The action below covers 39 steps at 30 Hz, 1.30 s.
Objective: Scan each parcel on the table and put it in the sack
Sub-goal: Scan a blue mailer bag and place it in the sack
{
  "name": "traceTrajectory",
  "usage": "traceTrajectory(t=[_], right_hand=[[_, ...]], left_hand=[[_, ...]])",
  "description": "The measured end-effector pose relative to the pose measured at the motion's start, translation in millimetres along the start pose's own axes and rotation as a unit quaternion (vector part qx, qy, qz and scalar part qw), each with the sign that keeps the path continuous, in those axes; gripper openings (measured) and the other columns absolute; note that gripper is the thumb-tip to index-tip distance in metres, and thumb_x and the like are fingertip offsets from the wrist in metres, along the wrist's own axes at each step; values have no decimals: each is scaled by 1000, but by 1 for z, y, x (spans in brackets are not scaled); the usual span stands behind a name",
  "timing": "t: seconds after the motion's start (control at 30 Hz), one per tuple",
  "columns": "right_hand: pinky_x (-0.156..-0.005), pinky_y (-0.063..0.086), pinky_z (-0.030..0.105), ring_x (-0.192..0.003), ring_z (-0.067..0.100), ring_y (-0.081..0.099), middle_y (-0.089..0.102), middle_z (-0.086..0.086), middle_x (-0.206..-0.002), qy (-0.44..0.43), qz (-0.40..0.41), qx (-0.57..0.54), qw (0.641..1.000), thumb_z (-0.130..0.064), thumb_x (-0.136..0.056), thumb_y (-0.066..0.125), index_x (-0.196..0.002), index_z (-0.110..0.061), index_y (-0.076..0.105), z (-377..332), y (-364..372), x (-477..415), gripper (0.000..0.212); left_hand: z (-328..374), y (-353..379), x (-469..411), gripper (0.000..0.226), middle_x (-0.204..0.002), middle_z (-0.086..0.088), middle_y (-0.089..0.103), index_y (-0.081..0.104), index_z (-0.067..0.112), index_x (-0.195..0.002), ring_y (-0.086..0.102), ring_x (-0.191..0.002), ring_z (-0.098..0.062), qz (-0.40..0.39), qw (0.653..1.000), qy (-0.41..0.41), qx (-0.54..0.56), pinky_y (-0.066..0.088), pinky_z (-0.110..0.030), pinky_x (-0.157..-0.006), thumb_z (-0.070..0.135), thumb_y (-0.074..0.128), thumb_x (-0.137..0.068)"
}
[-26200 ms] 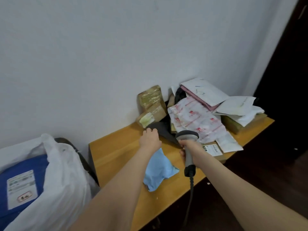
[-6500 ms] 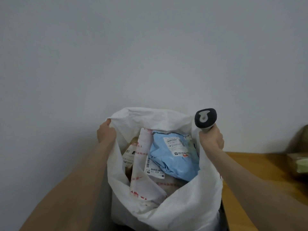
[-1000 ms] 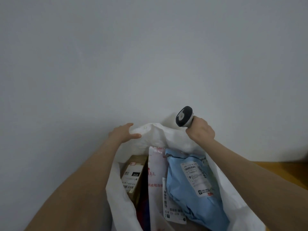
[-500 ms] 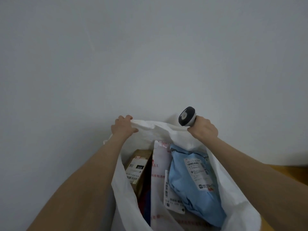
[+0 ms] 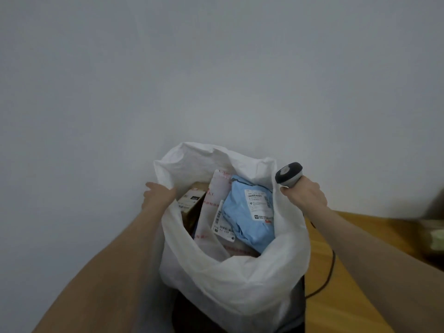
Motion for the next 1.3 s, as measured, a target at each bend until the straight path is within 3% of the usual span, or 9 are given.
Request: traceTrajectory(t=[0.1,0.17,0.3,0.53,0.67,0.9,1.07,1.13,1.3], right_hand=[[-85,51,38,-103,33,60,61,13,-112,-25,-46,-13,999,-51,-86,57,-112,-16,56,25,18,21,44],[-89,51,38,-109,31,59,62,10,-113,-35,-60,-7,998,-53,-85,57,-113,-17,57,32,26,30,46],[-86,52,37,-105,29,60,62,7,-112,-7,-69,-4,998,-36,-84,65,-114,-19,55,44,28,34,36],[-71,49,35,-89,27,61,60,2,-93,19,-66,-63,996,-59,-71,68,-102,-26,53,51,34,38,47],[-82,55,36,-98,28,64,60,6,-97,43,-85,-20,995,-27,-80,69,-98,-18,54,51,41,48,25],[-75,49,36,-82,30,54,55,8,-89,29,82,-160,983,-12,-83,59,-97,-16,46,22,-25,32,19],[-71,41,34,-82,31,53,55,9,-89,64,99,-168,979,-12,-85,57,-108,-12,52,35,-42,38,23],[-72,42,34,-86,32,55,56,10,-92,66,94,-176,978,-13,-86,58,-111,-10,53,41,-38,44,25],[-77,49,34,-91,32,65,68,10,-98,40,75,-217,972,-32,-83,62,-107,-14,56,46,-38,59,31]], left_hand=[[-31,11,29,58,-104,-19,59,48,-5,-126,61,-86,-33,-78,993,-8,84,53,-39,-69,36,65,-88],[-32,-2,37,42,-86,-16,60,57,-7,-111,60,-73,-30,-36,996,40,68,51,-35,-67,28,64,-88],[-28,-49,38,34,-103,-24,66,64,-5,-105,62,-95,-39,122,989,74,28,44,-35,-72,24,63,-89],[-28,-39,49,60,-130,-20,50,41,5,-135,53,-114,-38,107,992,50,53,45,-44,-90,31,66,-88],[13,-28,78,62,-133,-16,40,41,14,-136,41,-121,-34,168,963,171,-125,41,-44,-94,40,65,-86],[69,22,153,24,-112,-10,60,68,11,-107,54,-106,-25,26,887,460,-21,41,-35,-94,28,61,-92],[66,52,218,63,-120,6,56,56,24,-122,58,-99,-12,-104,801,575,-130,47,-33,-84,60,69,-72],[57,69,226,59,-121,7,58,56,25,-123,58,-103,-16,-79,772,582,-242,41,-31,-82,62,63,-77],[81,48,224,30,-99,-2,69,68,16,-101,62,-97,-22,3,799,583,-145,39,-32,-71,42,63,-87]])
Point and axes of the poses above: each hand's wrist, its own x-axis away from the middle knuckle, its own y-axis out of the palm, z = x × y, the point moved 5 cm from there along -x, towards the middle knuckle
